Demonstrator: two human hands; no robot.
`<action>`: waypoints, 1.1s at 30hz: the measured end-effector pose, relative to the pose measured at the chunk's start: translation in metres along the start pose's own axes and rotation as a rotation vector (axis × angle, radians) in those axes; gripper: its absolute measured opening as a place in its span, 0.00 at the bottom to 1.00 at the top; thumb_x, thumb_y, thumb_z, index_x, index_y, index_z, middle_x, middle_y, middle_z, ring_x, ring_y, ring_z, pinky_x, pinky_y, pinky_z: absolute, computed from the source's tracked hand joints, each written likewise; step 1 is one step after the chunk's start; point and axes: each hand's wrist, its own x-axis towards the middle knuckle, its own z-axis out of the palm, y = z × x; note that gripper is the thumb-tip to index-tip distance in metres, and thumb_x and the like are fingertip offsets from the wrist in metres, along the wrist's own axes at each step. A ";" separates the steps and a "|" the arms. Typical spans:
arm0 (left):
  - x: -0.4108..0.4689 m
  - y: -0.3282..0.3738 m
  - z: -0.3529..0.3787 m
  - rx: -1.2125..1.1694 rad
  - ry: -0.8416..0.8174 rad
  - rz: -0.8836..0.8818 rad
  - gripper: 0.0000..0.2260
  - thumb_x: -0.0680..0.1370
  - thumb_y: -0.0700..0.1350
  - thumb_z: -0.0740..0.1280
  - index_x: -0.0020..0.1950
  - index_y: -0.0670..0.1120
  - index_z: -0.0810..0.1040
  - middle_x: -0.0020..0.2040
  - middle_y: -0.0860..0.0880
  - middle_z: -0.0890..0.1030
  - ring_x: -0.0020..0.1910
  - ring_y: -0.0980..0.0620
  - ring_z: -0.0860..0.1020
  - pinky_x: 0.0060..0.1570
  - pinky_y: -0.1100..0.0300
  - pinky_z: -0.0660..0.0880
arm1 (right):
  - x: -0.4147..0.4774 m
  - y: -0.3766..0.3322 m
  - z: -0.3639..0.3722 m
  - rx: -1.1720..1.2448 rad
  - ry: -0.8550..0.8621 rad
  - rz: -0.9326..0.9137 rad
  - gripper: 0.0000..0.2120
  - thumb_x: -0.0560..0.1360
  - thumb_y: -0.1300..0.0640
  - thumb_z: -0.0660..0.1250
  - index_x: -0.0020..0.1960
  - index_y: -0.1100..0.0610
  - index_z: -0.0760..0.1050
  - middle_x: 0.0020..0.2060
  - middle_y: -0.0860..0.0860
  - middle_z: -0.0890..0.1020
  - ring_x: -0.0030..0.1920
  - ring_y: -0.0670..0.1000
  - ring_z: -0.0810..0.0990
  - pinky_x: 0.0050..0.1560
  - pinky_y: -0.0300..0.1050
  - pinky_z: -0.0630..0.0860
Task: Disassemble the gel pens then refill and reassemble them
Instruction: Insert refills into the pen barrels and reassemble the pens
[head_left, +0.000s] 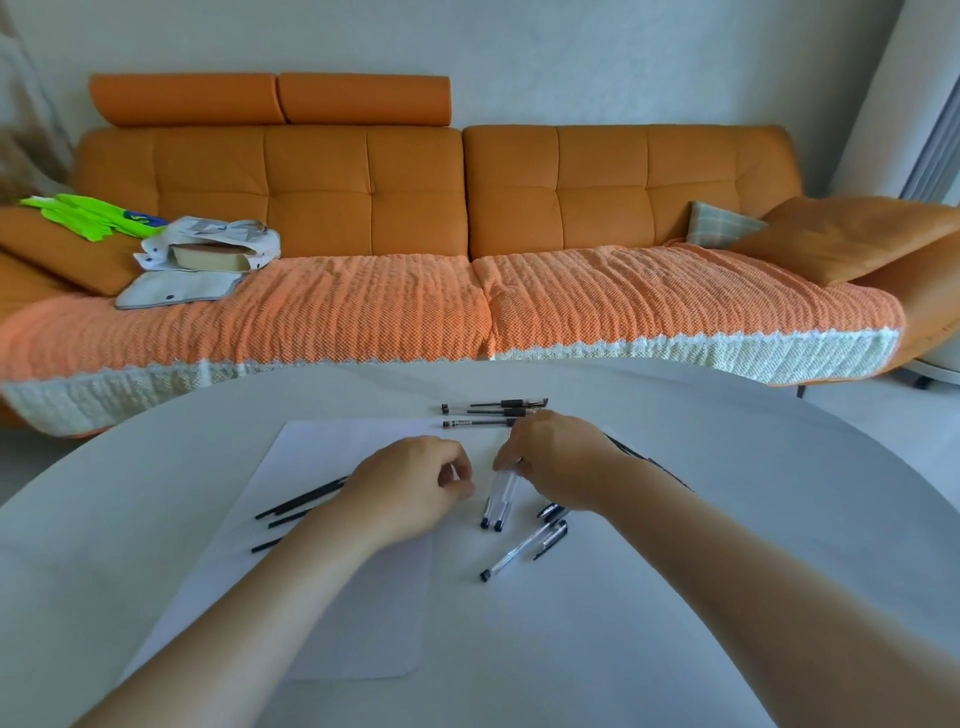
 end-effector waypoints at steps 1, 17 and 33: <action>-0.005 -0.003 0.000 -0.030 0.011 -0.012 0.04 0.76 0.55 0.67 0.48 0.57 0.78 0.43 0.59 0.77 0.43 0.59 0.75 0.44 0.59 0.74 | 0.000 -0.003 0.000 -0.021 0.004 -0.033 0.19 0.79 0.63 0.64 0.59 0.42 0.80 0.53 0.44 0.80 0.56 0.49 0.77 0.48 0.45 0.77; -0.017 -0.011 -0.016 -0.267 0.117 -0.067 0.07 0.74 0.53 0.72 0.50 0.55 0.80 0.42 0.57 0.81 0.44 0.57 0.79 0.42 0.63 0.73 | 0.023 -0.038 -0.015 -0.237 0.275 -0.368 0.04 0.76 0.54 0.69 0.49 0.49 0.83 0.43 0.45 0.84 0.46 0.52 0.79 0.45 0.46 0.70; -0.061 -0.086 -0.056 -0.143 0.096 -0.124 0.07 0.81 0.52 0.63 0.58 0.60 0.76 0.45 0.56 0.79 0.41 0.57 0.77 0.41 0.58 0.73 | 0.043 -0.126 -0.005 0.488 0.058 -0.010 0.09 0.73 0.51 0.73 0.53 0.49 0.83 0.42 0.44 0.83 0.45 0.48 0.81 0.47 0.46 0.79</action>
